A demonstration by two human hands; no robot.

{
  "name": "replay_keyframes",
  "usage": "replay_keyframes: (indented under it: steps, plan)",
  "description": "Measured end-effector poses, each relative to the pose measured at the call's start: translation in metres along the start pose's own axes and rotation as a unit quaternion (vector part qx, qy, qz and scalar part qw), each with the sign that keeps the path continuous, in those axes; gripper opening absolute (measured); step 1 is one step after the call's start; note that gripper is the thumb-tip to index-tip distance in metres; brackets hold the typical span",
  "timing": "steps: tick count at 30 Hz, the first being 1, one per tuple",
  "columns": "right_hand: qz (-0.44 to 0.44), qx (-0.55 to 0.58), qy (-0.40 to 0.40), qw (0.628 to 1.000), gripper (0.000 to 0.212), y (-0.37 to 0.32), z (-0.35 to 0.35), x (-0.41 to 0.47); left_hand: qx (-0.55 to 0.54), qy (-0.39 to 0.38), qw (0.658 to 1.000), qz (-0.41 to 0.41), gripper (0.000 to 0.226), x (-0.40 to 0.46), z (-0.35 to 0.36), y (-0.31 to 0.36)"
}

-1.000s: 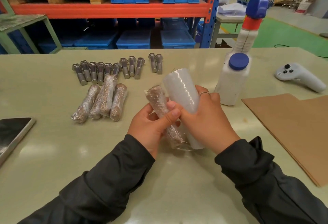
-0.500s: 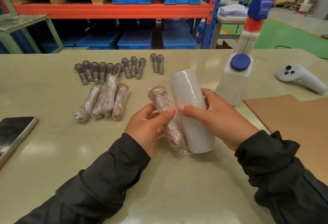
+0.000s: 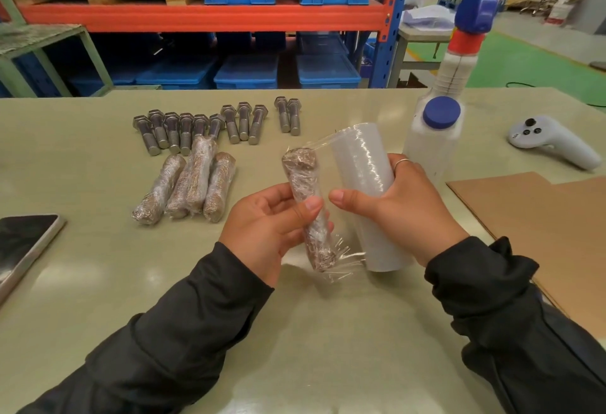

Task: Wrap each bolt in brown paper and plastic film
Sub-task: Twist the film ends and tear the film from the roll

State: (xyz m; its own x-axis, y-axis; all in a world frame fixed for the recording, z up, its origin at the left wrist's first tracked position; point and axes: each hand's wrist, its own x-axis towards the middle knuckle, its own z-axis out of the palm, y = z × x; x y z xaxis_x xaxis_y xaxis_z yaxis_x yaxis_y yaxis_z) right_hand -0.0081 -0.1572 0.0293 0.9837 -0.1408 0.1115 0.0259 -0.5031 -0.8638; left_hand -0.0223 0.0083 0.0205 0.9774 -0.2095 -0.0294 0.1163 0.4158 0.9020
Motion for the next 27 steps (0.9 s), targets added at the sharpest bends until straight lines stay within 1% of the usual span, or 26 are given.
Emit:
replay_keyframes:
  steps: [4,7,11,13,15,16,19,23,25,27]
  plan:
    - [-0.014,-0.014,0.012,1.000,0.070,0.000,0.003,-0.001,-0.004,-0.017,1.000,-0.001,0.027,0.000,-0.003,0.000]
    - [-0.025,-0.018,0.008,1.000,0.071,0.001,0.005,-0.002,0.000,-0.011,1.000,-0.013,0.026,0.001,-0.003,-0.004]
    - [-0.035,-0.013,0.007,0.999,0.066,0.001,0.006,-0.005,-0.012,-0.013,1.000,-0.023,0.024,0.003,-0.001,-0.010]
    - [-0.045,-0.021,0.010,0.999,0.066,0.001,0.007,-0.007,-0.024,-0.011,0.999,-0.024,0.031,0.002,0.002,-0.013]
    - [-0.052,-0.034,0.006,0.998,0.067,0.000,0.009,-0.009,0.003,0.019,1.000,-0.022,0.046,0.003,0.005,-0.018]
    - [-0.056,-0.042,0.005,0.998,0.067,-0.001,0.011,-0.010,0.023,0.040,0.999,-0.021,0.048,0.004,0.005,-0.020]
    - [-0.069,-0.057,0.010,0.996,0.068,-0.004,0.013,-0.012,0.074,0.095,0.993,-0.005,0.034,0.007,0.000,-0.020]
    - [-0.071,-0.082,0.023,0.994,0.068,-0.003,0.016,-0.013,0.117,0.123,0.985,0.010,0.010,0.005,-0.003,-0.020]
    - [-0.071,-0.093,0.022,0.993,0.066,-0.004,0.017,-0.013,0.142,0.133,0.981,0.020,0.008,0.003,-0.001,-0.018]
    - [-0.071,-0.102,0.035,0.992,0.061,-0.003,0.018,-0.012,0.158,0.136,0.977,0.049,0.010,-0.002,0.004,-0.012]
